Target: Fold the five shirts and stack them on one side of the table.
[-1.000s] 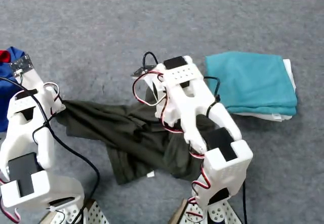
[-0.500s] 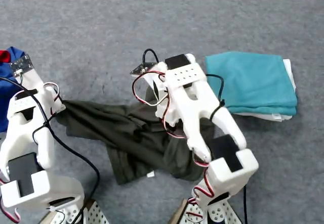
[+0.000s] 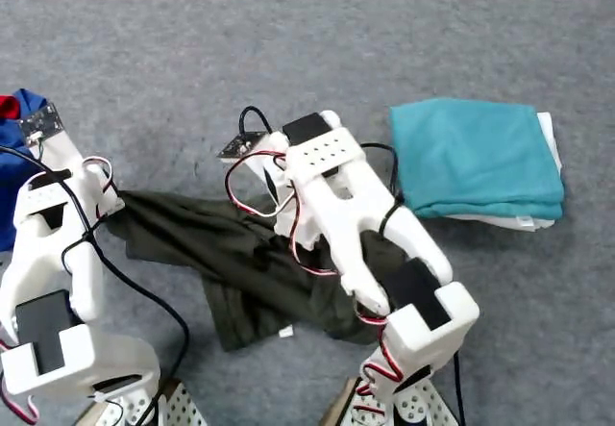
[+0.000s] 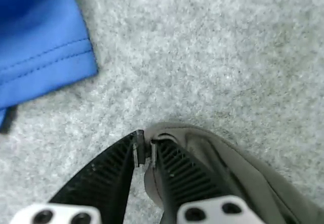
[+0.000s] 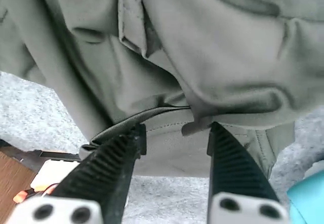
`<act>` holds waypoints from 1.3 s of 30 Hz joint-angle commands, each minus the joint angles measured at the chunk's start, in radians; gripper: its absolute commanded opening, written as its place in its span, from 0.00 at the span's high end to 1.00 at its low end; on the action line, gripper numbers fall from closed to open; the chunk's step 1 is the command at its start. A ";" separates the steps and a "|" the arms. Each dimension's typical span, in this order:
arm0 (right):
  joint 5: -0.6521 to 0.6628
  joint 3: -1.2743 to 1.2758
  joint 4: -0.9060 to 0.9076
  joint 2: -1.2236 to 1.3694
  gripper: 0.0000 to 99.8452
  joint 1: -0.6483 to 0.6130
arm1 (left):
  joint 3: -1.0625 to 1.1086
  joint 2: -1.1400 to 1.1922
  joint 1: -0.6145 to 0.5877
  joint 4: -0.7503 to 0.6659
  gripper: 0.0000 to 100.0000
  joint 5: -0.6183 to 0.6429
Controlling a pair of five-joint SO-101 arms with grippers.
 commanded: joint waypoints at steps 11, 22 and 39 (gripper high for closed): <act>0.011 0.018 -0.012 0.007 0.82 0.196 | -0.048 -0.004 0.011 -0.009 0.98 0.008; 0.011 0.130 -0.054 0.002 0.90 0.197 | -0.048 -0.004 0.011 -0.009 0.98 0.008; -0.041 0.191 -0.158 0.013 0.90 0.119 | -0.048 -0.001 0.011 -0.015 0.98 0.008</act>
